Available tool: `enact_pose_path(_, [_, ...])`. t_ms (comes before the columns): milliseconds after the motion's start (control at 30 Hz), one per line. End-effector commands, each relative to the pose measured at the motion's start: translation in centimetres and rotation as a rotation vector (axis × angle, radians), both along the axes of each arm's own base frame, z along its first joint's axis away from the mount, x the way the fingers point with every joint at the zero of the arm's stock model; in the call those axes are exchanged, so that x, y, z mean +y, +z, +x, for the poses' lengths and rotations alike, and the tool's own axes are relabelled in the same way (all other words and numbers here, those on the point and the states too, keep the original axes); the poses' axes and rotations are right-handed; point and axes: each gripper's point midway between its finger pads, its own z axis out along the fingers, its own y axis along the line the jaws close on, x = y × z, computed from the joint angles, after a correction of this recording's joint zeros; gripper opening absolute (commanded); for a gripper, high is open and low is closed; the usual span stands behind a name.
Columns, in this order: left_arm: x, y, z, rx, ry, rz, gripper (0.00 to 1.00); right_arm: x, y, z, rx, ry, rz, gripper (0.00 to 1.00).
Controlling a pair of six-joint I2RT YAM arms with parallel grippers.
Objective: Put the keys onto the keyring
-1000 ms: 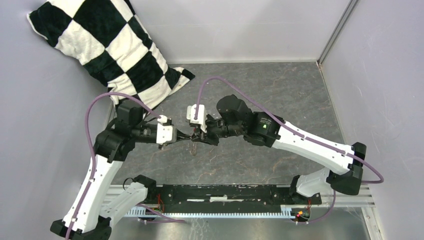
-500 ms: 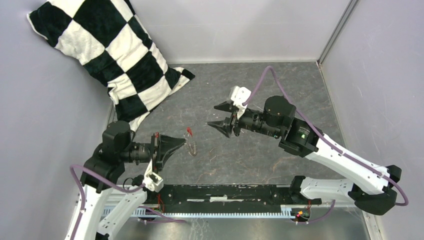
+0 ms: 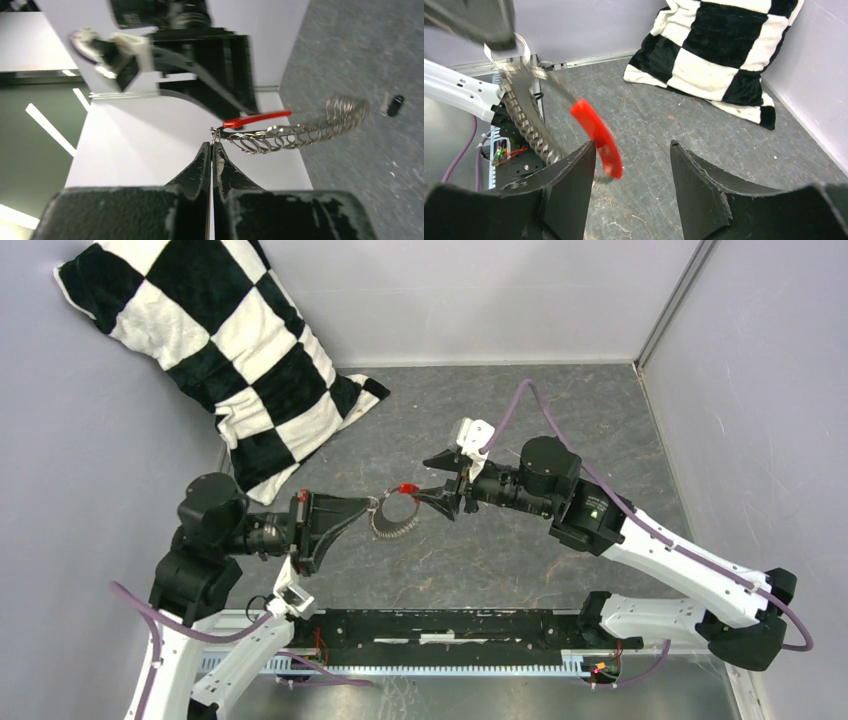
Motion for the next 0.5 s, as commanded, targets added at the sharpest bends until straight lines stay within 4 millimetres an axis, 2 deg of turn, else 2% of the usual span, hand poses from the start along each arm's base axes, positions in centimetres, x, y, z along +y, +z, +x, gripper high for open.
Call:
enact_pose_path(0, [-0.1, 6.3, -1.9, 0.142, -0.06, -0.13, 0.02, 0.0, 1.9, -0.8, -0.039, 0.044, 0.075, 0.63])
enact_pose_path(167, [-0.1, 10.5, -2.9, 0.438, -0.085, -0.238, 0.02, 0.0, 3.1, -1.2, -0.058, 0.064, 0.113, 0.64])
enact_pose_path(467, [-0.4, 12.8, -4.3, 0.711, -0.157, -0.258, 0.02, -0.3, 4.8, -1.9, -0.073, 0.09, 0.164, 0.66])
